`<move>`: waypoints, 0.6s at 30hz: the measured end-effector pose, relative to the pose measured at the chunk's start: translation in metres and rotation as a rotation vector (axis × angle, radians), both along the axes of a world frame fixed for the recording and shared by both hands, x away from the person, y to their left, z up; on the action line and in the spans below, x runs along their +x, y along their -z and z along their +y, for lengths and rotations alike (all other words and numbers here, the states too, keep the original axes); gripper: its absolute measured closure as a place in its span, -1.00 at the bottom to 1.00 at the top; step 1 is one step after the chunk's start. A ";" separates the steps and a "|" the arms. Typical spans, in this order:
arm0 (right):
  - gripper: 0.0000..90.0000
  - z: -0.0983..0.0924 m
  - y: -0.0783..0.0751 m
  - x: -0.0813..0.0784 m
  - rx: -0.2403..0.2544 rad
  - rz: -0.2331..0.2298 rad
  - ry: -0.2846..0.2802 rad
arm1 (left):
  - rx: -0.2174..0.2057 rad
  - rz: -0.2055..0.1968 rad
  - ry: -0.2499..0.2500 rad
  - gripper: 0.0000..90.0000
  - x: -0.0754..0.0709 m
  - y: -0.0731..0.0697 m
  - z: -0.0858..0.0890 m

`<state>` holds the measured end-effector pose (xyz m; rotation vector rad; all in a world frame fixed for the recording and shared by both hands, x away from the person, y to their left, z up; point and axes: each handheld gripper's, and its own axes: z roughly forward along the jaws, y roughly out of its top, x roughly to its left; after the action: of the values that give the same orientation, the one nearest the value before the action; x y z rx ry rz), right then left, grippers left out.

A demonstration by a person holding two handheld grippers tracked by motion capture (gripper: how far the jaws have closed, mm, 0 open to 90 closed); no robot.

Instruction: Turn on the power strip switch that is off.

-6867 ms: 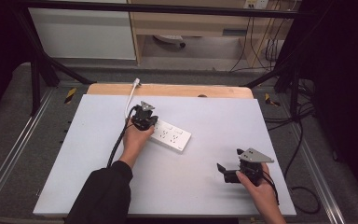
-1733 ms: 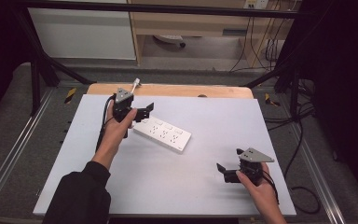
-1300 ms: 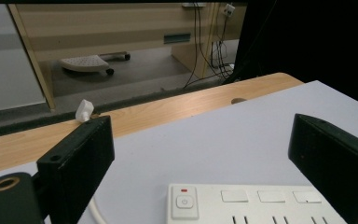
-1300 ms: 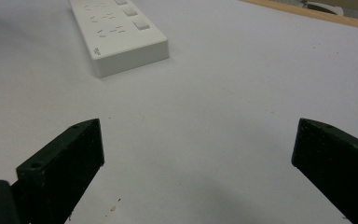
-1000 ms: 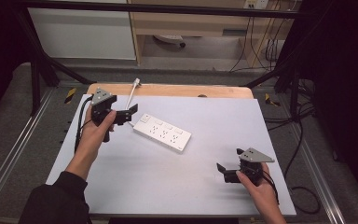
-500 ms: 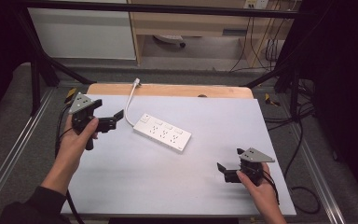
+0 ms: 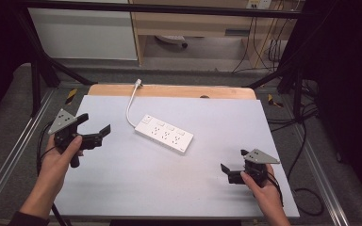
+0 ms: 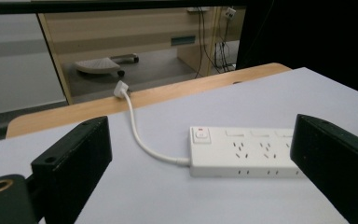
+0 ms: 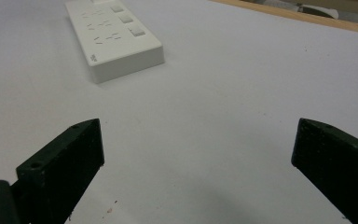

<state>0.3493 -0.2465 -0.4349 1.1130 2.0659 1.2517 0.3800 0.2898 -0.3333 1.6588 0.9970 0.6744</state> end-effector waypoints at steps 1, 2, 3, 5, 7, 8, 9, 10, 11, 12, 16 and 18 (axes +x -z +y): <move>-0.93 0.000 0.000 0.000 0.002 -0.001 0.001 | -0.001 0.002 -0.003 -0.88 -0.003 0.003 0.002; -0.93 -0.001 0.000 0.000 0.000 -0.003 -0.001 | -0.007 0.003 -0.006 -0.87 -0.006 0.005 0.004; -0.93 -0.001 0.000 0.000 0.004 -0.003 0.002 | -0.007 0.004 -0.007 -0.87 -0.008 0.007 0.005; -0.93 -0.002 -0.001 0.000 0.004 -0.004 0.005 | -0.011 -0.006 -0.004 -0.88 -0.015 0.012 0.009; -0.93 -0.003 -0.001 -0.001 0.014 0.000 0.010 | -0.018 0.001 -0.006 -0.88 -0.020 0.019 0.011; -0.93 -0.004 -0.001 0.000 0.017 0.000 0.013 | -0.019 0.005 -0.009 -0.88 -0.023 0.022 0.012; -0.93 -0.005 -0.001 0.000 0.022 -0.001 0.017 | -0.024 0.007 -0.008 -0.88 -0.025 0.026 0.013; -0.93 -0.005 -0.001 0.000 0.021 0.000 0.017 | -0.017 0.013 -0.006 -0.87 -0.027 0.030 0.013; -0.93 -0.005 -0.001 0.001 0.023 0.001 0.018 | -0.019 0.014 -0.008 -0.87 -0.030 0.034 0.014; -0.93 -0.005 0.000 0.001 0.023 0.002 0.018 | -0.030 0.021 -0.012 -0.87 -0.032 0.039 0.014; -0.93 -0.007 0.002 0.003 0.027 0.011 0.021 | -0.031 0.051 0.005 -0.86 -0.041 0.057 0.011; -0.93 -0.007 0.002 0.004 0.027 0.012 0.024 | -0.033 0.064 0.012 -0.86 -0.045 0.066 0.010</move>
<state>0.3531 -0.2534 -0.4370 1.1559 2.0441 1.2681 0.3355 0.2995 -0.3989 1.6654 1.0377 0.5967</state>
